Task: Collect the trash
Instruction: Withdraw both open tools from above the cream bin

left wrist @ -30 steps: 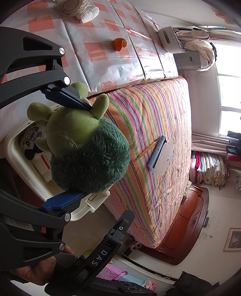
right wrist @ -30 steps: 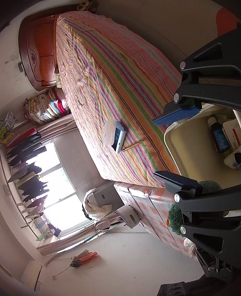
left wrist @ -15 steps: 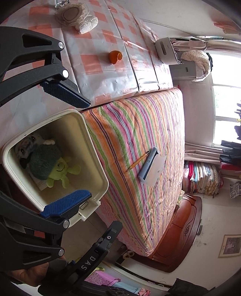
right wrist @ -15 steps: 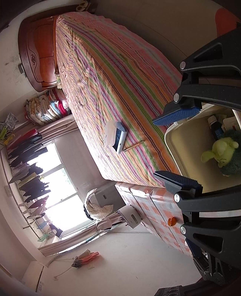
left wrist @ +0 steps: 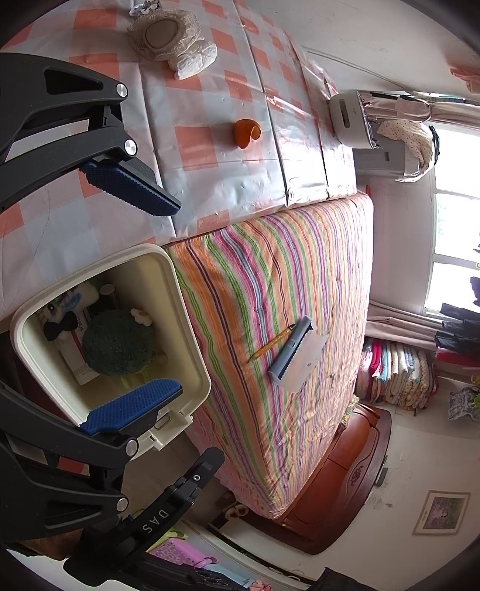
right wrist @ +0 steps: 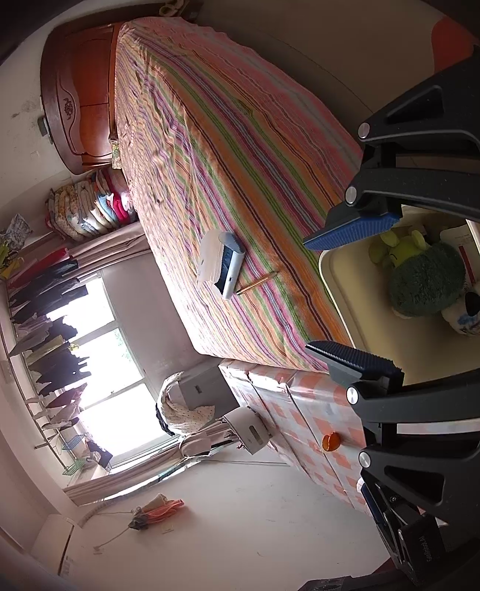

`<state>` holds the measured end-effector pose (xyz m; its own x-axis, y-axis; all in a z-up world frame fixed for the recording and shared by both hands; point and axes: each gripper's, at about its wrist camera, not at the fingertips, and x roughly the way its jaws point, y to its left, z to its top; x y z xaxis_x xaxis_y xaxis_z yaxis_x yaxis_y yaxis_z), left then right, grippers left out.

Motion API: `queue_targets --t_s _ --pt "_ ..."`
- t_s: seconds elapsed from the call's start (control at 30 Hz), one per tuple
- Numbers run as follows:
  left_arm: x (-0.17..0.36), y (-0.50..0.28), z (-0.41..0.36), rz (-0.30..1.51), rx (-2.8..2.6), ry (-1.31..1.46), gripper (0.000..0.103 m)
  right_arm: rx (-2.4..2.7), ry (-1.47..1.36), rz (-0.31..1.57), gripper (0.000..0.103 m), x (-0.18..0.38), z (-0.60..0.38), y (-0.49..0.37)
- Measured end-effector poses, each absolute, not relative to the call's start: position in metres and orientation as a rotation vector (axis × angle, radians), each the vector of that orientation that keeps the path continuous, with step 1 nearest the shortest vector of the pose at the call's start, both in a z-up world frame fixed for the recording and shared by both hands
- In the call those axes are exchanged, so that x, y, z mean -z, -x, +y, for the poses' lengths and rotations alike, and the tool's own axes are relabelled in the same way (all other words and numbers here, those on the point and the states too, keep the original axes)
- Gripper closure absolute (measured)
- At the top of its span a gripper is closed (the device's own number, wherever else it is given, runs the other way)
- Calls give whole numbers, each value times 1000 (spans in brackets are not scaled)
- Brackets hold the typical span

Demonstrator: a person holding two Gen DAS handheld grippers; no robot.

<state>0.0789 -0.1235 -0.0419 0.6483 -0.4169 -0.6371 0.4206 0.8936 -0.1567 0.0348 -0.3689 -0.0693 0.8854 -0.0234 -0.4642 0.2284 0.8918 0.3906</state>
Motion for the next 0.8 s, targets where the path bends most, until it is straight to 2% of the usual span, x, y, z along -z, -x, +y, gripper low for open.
queue_targets --t_s 0.37,0.47,0.8 --pt "42 -84 -106 735 449 19 14 108 -449 489 53 71 -356 -44" --pt "42 -85 -100 738 436 24 14 93 -447 490 45 70 -349 -47" --pt "48 -94 -67 763 377 48 14 28 -427 508 43 68 -318 -61"
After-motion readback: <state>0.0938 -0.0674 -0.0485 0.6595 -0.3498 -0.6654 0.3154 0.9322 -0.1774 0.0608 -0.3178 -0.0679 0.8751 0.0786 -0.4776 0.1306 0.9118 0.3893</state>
